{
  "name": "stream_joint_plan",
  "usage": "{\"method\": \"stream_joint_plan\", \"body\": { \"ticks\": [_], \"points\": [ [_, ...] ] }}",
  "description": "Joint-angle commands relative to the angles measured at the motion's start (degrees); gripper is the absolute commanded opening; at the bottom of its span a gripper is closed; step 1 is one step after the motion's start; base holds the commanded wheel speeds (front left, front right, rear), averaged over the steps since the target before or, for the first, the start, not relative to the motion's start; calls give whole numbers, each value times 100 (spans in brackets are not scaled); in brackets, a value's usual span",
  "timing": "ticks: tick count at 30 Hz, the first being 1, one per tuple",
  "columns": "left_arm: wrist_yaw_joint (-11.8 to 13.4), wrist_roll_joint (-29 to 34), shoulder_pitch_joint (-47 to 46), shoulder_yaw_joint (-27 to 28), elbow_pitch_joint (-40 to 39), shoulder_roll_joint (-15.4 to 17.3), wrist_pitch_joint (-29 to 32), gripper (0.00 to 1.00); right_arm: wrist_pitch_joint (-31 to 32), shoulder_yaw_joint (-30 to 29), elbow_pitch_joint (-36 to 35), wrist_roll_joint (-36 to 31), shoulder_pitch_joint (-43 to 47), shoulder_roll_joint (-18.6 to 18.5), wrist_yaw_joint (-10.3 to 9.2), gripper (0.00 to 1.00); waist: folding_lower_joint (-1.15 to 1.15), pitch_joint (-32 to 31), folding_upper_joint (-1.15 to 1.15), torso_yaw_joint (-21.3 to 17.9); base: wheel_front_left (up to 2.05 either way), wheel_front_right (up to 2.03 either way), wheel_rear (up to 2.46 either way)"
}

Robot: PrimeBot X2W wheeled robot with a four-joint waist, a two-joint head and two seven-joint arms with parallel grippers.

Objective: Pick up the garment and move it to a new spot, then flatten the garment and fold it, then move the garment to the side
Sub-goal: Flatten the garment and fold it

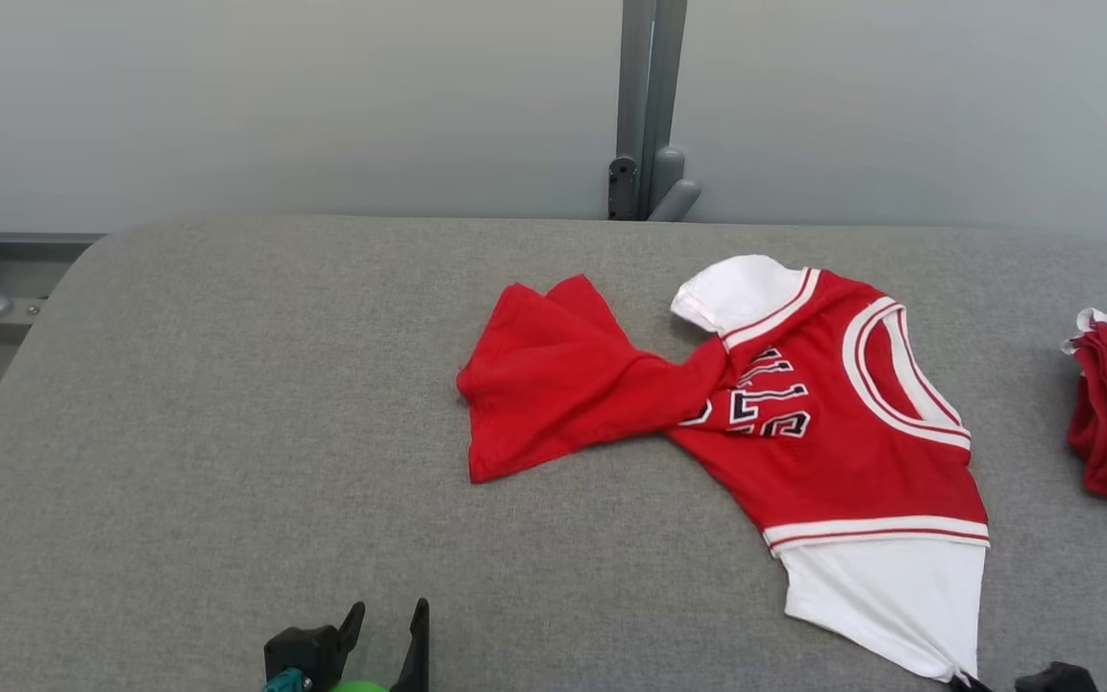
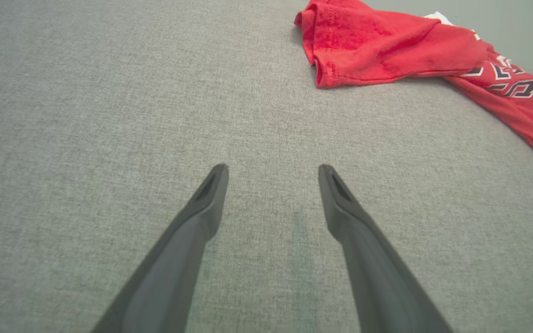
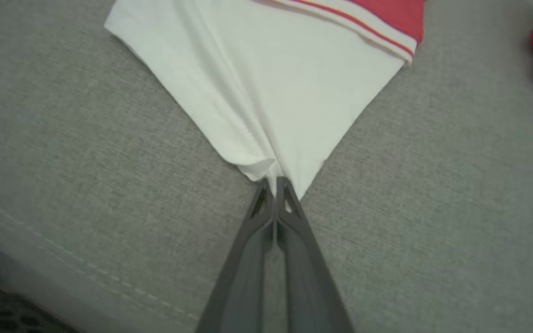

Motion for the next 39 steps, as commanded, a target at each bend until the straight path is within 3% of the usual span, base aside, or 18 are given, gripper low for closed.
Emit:
{"method": "stream_joint_plan", "body": {
  "ticks": [1,5,6,7,17,24,34,37,38,39],
  "points": [
    [-17,25,109,17,-17,20,1,100,19,-83,33,-5,140,-77,-10,0,0,-100,0,-91,0,0,0],
    [1,46,193,64,-24,20,1,100,16,-474,-182,-68,224,-89,-10,2,0,-130,0,-144,0,0,0],
    [6,49,195,75,-29,20,1,100,12,-592,-305,-42,220,-43,-10,61,0,-125,0,-156,0,0,0],
    [6,51,186,85,-40,20,1,100,11,-705,-457,-46,208,14,-10,100,0,-114,0,-165,0,0,0],
    [-48,219,-368,33,-257,19,1,100,11,-1308,-2124,-179,-149,663,-10,100,0,366,0,-221,0,0,0],
    [-243,233,-1263,-273,-7,23,1,100,11,-1203,-2179,-411,-699,1060,-10,100,0,1005,0,-331,0,0,0],
    [-295,-29,-2050,-398,751,21,1,100,11,-1253,-2010,-468,-1056,1109,-10,100,0,1454,0,-651,0,0,0],
    [-306,-24,-2135,-456,864,22,1,86,10,-1278,-1976,-453,-1074,1107,-10,100,0,1499,0,-712,0,0,0],
    [-295,-19,-2151,-467,876,22,0,72,10,-1299,-1955,-450,-1069,1105,-10,100,0,1503,0,-724,0,0,0],
    [-269,-5,-2158,-489,871,21,1,25,10,-1312,-1935,-436,-1070,1103,-10,100,0,1504,0,-743,0,0,0]
  ]
}}
